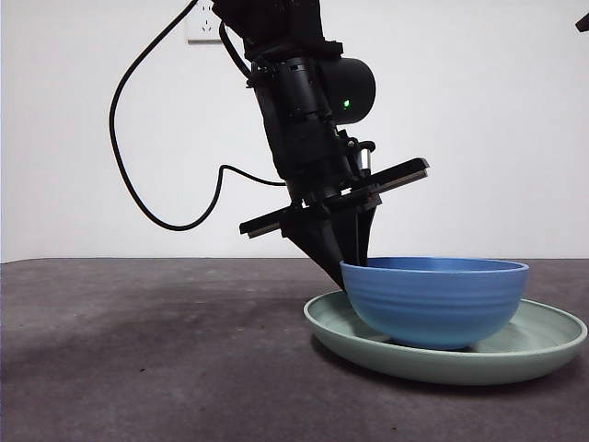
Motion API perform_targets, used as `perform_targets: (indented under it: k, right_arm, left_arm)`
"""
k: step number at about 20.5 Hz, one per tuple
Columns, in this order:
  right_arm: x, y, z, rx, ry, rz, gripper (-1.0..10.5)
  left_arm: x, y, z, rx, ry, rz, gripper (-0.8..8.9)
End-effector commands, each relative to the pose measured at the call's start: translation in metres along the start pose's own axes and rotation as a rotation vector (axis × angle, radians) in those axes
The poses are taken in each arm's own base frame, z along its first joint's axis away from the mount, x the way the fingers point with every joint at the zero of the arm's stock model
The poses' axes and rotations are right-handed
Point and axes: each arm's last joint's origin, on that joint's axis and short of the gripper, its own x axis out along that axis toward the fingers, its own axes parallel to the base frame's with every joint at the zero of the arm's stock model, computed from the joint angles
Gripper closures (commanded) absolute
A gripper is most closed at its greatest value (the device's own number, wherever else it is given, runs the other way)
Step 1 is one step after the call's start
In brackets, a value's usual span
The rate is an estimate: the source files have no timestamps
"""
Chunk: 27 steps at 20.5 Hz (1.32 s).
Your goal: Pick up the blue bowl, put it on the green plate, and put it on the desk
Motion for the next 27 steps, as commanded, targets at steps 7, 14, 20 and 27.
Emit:
perform_targets:
  k: [7, 14, 20, 27]
  right_arm:
    - [-0.002, 0.002, 0.004, -0.027, -0.006, 0.003, 3.9]
    - [-0.002, 0.002, 0.004, -0.028, -0.007, 0.003, 3.9]
    - [-0.002, 0.002, 0.004, -0.032, -0.007, 0.002, 3.9]
    - [-0.002, 0.002, 0.004, -0.035, -0.006, 0.002, 3.9]
  left_arm:
    - [0.001, -0.006, 0.008, 0.014, -0.038, -0.014, 3.70]
    - [-0.070, -0.020, 0.020, 0.129, -0.041, 0.026, 1.58]
    - [-0.161, -0.027, -0.009, 0.220, -0.120, 0.099, 1.57]
    - [-0.282, -0.036, -0.083, 0.325, -0.354, 0.068, 1.58]
